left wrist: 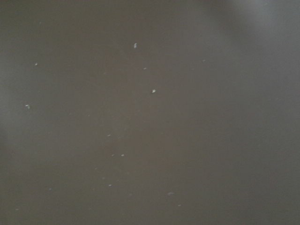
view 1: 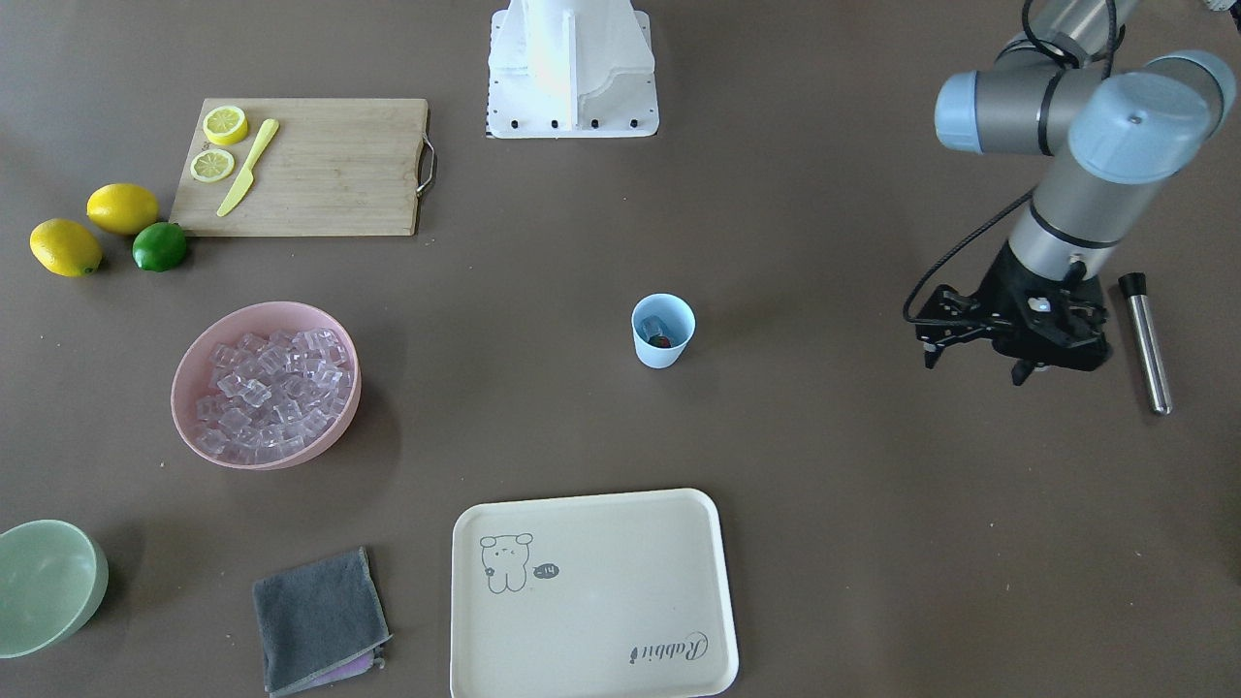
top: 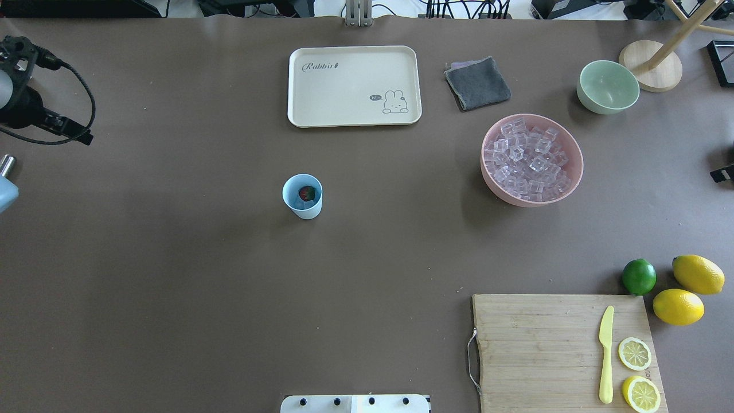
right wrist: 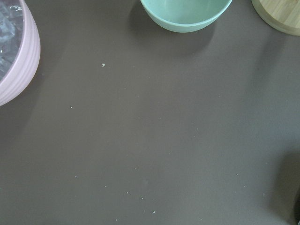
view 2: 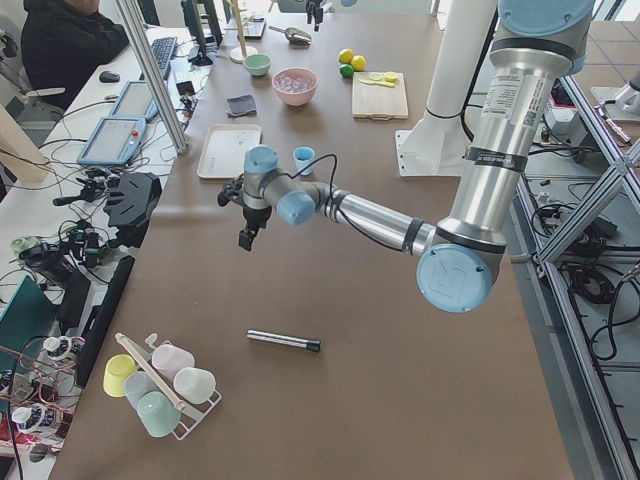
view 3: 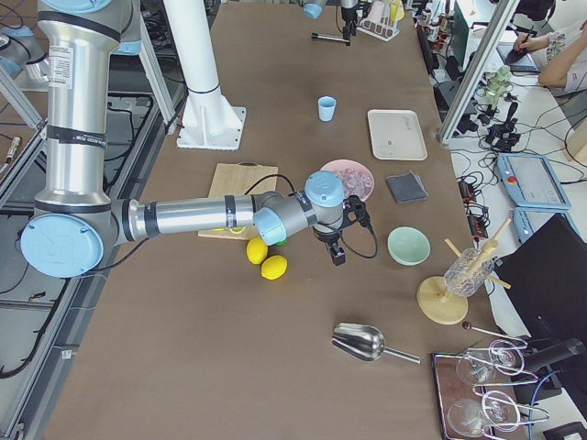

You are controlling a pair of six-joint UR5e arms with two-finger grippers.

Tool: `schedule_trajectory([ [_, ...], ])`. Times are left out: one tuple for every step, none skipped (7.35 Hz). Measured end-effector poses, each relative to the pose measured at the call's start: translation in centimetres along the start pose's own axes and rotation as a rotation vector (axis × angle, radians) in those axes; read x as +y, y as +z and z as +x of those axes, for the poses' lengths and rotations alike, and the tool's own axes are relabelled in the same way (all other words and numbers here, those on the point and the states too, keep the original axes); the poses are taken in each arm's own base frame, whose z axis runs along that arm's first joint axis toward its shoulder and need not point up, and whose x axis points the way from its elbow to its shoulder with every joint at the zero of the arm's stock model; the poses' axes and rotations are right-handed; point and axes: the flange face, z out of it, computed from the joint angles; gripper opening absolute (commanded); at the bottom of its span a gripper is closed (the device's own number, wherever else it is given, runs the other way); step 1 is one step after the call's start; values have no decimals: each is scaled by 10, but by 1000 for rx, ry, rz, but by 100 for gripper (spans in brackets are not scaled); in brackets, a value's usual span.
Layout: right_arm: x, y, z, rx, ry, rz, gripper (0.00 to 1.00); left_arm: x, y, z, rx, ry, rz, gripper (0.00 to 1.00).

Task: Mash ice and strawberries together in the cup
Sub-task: 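Withdraw the left gripper and grasp the metal pestle rod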

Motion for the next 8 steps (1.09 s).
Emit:
schedule_trajectory([
  [1, 1, 1, 2, -1, -2, 98, 28, 24, -40, 27, -17, -25, 97],
  [2, 2, 3, 5, -1, -4, 98, 51, 42, -66, 35, -38, -54, 97],
  [2, 3, 4, 8, 0, -5, 98, 69, 53, -83, 30, -55, -77, 97],
  [2, 2, 3, 9, 1, -4, 98, 79, 55, -98, 22, -76, -84, 97],
  [1, 1, 3, 10, 0, -1, 98, 85, 54, -112, 12, -102, -86, 97],
  [0, 1, 2, 14, -1, 1, 98, 92, 55, -123, 3, -125, -92, 97],
  [-1, -1, 1, 18, -3, 5, 98, 99, 59, -131, -3, -141, -102, 97],
  [-1, -1, 1, 19, -9, 12, 98, 104, 62, -137, -8, -150, -110, 94],
])
